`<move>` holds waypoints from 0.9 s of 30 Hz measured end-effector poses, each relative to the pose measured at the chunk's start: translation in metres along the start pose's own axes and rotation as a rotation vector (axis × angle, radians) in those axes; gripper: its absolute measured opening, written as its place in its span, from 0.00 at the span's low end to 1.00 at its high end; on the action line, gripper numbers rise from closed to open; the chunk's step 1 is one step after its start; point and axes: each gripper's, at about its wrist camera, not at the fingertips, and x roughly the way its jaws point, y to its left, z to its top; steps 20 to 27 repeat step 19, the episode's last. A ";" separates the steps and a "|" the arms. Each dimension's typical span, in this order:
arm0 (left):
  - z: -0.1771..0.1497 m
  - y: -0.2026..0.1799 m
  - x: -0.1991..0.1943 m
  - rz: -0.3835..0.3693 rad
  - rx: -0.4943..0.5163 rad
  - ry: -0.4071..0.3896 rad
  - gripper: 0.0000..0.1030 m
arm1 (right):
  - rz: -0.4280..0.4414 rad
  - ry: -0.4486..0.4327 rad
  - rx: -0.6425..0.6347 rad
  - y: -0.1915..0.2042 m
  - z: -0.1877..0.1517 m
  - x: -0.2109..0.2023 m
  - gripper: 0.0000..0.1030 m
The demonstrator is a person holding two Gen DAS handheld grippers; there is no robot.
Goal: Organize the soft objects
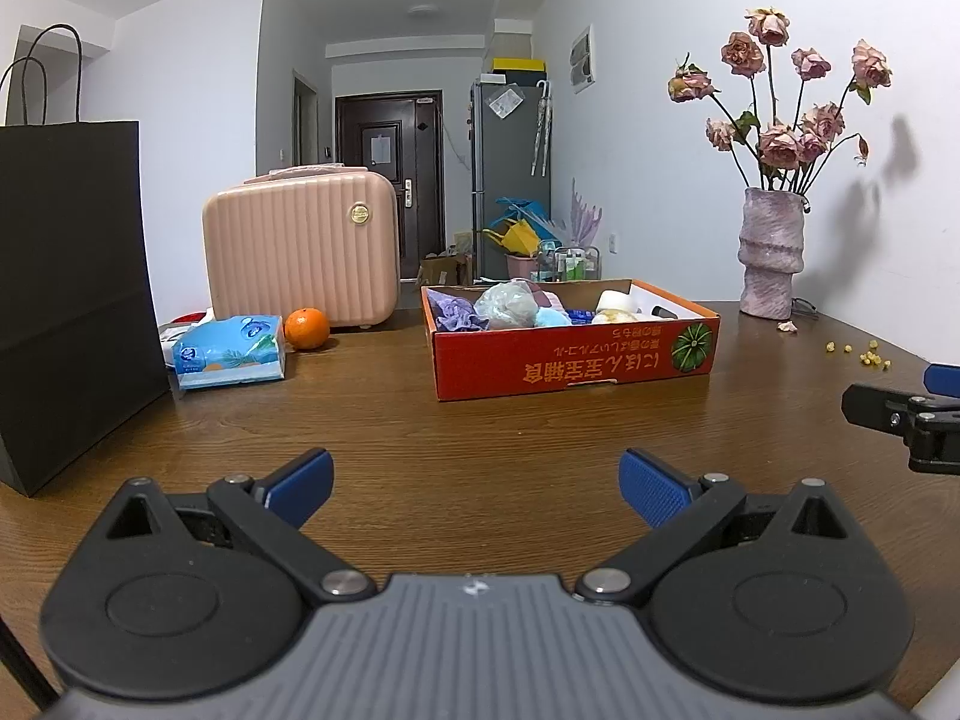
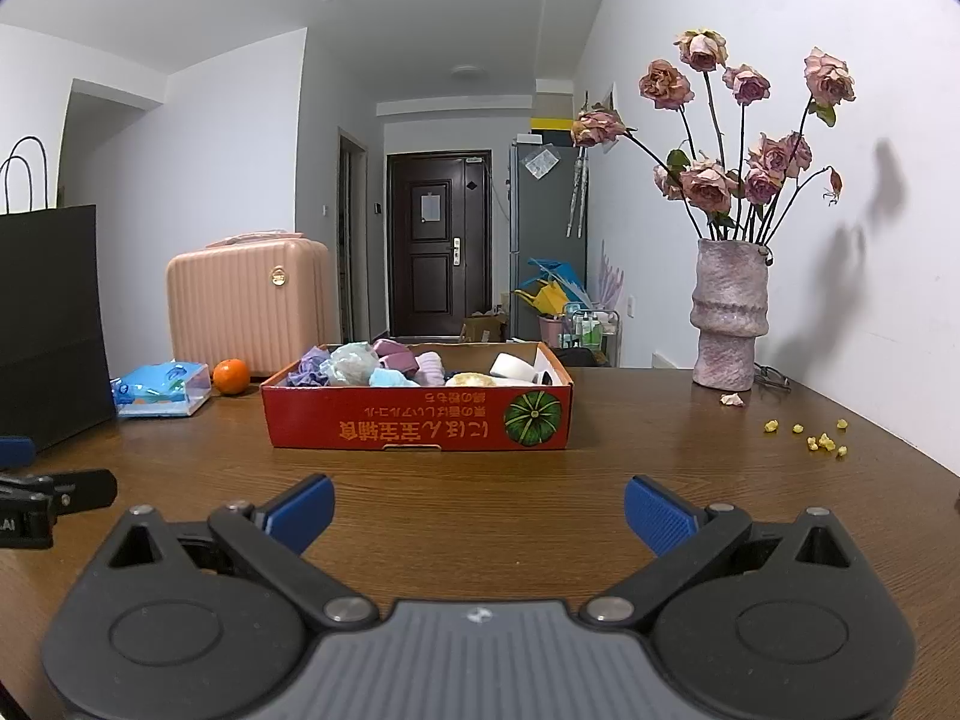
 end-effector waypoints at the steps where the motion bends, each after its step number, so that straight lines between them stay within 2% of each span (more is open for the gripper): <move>1: 0.000 0.000 0.000 0.000 -0.001 0.000 1.00 | 0.000 0.000 0.000 0.000 0.000 0.000 1.00; 27: -0.001 -0.001 -0.001 -0.005 0.001 -0.003 1.00 | 0.001 0.002 -0.002 0.002 -0.001 0.000 1.00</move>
